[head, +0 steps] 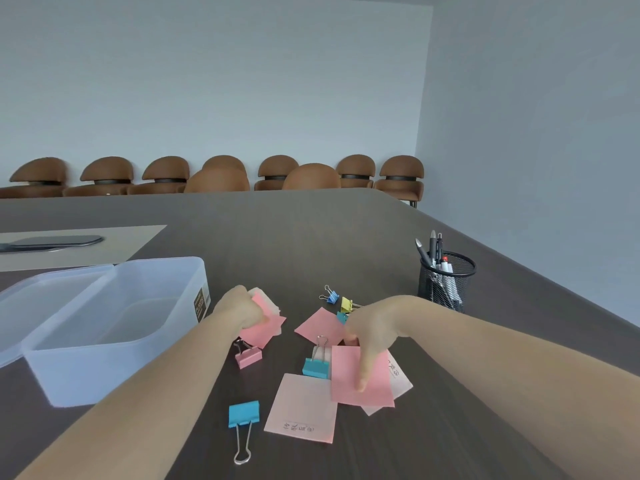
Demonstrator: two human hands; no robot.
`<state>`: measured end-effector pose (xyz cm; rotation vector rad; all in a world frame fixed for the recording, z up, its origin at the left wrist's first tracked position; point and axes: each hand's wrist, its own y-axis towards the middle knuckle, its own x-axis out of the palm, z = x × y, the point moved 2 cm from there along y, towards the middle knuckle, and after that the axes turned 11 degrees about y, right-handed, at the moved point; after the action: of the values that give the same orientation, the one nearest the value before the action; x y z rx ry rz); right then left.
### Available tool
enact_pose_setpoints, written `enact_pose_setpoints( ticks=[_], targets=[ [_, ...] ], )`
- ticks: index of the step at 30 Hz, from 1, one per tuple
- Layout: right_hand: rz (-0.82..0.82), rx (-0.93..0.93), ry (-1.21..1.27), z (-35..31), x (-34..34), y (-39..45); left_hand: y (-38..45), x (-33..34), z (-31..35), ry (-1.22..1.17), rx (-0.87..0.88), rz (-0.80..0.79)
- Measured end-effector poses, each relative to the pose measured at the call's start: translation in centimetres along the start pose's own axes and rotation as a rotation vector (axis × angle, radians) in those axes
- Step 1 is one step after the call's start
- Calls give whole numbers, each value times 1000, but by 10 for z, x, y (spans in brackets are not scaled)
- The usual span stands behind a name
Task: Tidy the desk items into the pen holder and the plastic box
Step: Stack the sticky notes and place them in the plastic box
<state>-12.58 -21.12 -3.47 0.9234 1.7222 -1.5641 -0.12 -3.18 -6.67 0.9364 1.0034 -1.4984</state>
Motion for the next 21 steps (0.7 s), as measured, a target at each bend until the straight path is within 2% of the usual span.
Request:
enact_pose_setpoints(
  ticks=[7,11,14,18,21],
  targets=[
    [215,-50,366,22,-12,-3,0,-17,-8,-487,-1,104],
    [335,-71,509,26,-33,-1,-6,-36,-7,-661,5,65],
    [366,-73,614,24,-42,6,-8,-49,-8,-710,29,51],
    [353,-73,730,14,-38,21,-14,-49,-13,-724,31,-83],
    [291,-49,571,5,-32,27,-20,-45,-12,-693,41,-141]
  ],
)
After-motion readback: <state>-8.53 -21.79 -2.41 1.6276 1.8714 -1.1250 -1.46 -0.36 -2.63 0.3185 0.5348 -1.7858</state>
